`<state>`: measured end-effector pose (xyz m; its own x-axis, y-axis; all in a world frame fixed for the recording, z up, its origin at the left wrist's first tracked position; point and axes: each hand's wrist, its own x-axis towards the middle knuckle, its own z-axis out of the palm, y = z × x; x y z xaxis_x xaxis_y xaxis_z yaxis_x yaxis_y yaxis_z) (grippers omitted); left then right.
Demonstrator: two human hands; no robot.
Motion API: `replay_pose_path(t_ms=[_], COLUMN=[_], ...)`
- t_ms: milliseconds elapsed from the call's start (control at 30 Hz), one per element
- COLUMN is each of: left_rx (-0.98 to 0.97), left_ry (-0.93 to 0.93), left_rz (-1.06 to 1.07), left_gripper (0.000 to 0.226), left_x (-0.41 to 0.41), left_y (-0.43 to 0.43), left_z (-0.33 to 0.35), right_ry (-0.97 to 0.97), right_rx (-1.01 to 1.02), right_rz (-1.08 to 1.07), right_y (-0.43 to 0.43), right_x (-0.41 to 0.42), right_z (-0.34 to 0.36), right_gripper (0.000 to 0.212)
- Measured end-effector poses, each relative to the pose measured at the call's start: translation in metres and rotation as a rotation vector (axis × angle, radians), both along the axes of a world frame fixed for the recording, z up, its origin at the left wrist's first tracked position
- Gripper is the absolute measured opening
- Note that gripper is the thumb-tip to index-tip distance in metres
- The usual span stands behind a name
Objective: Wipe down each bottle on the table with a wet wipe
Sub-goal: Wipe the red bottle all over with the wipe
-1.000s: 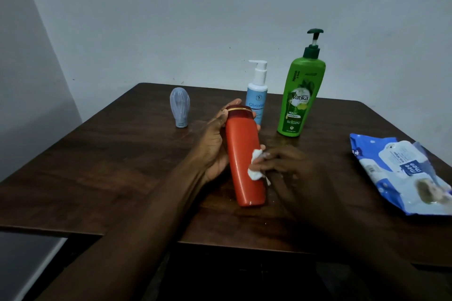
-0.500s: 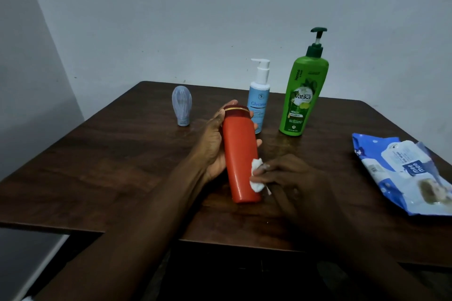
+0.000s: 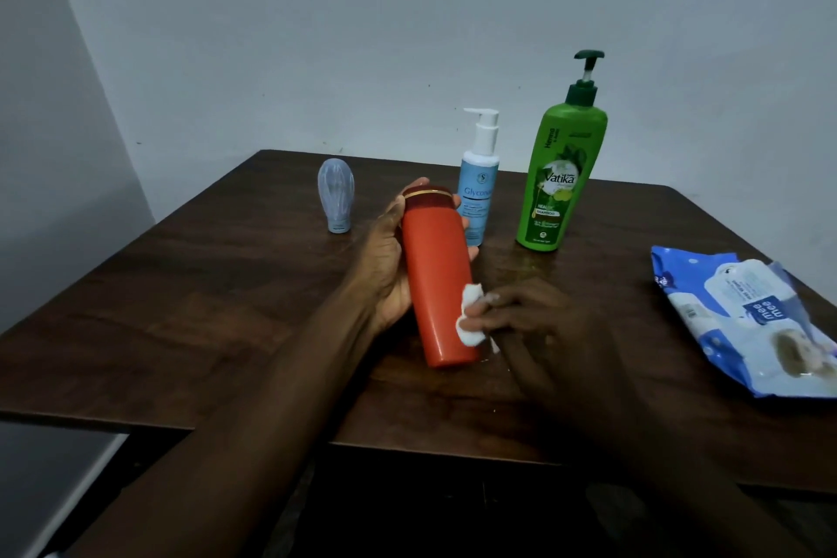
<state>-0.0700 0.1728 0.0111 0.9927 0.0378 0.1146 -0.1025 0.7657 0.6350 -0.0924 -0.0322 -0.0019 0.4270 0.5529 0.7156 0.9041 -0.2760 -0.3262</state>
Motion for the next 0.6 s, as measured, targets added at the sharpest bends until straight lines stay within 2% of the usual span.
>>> replay_pose_path(t_ms=[100, 233, 333, 467, 600], left_rx=[-0.021, -0.058, -0.082, -0.111, -0.143], left_ry=[-0.013, 0.024, 0.100, 0.201, 0.289], left_rz=[0.003, 0.031, 0.057, 0.046, 0.079], left_gripper=[0.033, 0.036, 0.042, 0.056, 0.063], left_x=[-0.001, -0.005, -0.007, -0.009, -0.008], left_y=[0.000, 0.003, 0.003, -0.002, 0.001], left_z=[0.002, 0.007, 0.010, 0.013, 0.015], right_ry=[0.038, -0.067, -0.008, 0.093, 0.094], right_rx=[0.042, 0.037, 0.109, 0.155, 0.164], right_rz=[-0.039, 0.032, 0.039, -0.047, -0.082], right_y=[0.009, 0.012, -0.002, 0.001, 0.020], right_x=[0.000, -0.012, -0.013, -0.014, -0.017], right_z=[0.007, -0.006, -0.008, 0.008, 0.013], right_gripper=[0.025, 0.028, 0.029, 0.020, 0.029])
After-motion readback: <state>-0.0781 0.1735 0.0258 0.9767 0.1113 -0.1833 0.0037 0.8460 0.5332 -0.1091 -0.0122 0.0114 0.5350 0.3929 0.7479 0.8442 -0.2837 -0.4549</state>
